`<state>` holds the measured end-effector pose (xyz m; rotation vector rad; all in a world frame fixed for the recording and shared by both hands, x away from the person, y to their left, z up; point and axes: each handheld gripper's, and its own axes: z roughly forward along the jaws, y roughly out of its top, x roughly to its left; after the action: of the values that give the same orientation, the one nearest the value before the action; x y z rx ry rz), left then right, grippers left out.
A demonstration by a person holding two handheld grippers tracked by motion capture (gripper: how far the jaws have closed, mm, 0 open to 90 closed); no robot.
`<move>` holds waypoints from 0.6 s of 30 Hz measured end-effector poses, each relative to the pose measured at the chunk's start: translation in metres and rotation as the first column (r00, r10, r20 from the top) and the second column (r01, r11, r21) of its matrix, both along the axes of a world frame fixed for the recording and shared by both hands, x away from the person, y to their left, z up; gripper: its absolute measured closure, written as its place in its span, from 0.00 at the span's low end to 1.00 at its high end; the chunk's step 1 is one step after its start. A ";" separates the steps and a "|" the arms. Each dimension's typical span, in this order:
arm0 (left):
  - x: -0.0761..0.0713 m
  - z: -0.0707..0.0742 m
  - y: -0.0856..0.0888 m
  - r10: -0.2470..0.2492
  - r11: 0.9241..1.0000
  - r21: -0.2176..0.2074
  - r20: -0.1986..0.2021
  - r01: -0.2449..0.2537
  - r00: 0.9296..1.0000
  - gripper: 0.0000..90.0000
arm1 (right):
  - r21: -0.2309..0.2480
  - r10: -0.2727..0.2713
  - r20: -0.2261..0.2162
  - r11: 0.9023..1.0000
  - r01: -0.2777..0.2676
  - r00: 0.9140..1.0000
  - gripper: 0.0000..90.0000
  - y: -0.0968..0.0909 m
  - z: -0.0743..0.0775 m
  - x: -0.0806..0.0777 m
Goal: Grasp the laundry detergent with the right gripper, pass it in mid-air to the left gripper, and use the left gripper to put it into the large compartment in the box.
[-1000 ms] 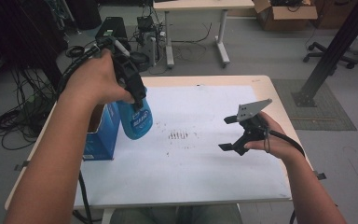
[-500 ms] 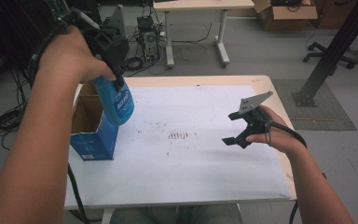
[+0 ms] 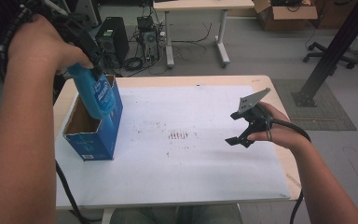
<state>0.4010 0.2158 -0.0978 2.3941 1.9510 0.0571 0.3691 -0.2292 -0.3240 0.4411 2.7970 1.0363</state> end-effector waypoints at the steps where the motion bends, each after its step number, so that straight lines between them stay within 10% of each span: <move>1: 0.000 0.001 0.003 0.013 1.000 -0.001 0.000 -0.013 1.000 0.43 | -0.004 0.001 0.000 1.000 -0.001 1.000 0.02 0.000 0.000 0.000; 18: 0.005 0.001 0.045 0.157 0.987 0.018 0.002 -0.157 0.988 0.43 | -0.028 0.013 -0.010 1.000 -0.014 1.000 0.03 0.000 0.000 -0.001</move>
<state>0.4055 0.2606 -0.0971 2.2452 2.1438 0.0826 0.3681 -0.2291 -0.3242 0.4258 2.8231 0.9994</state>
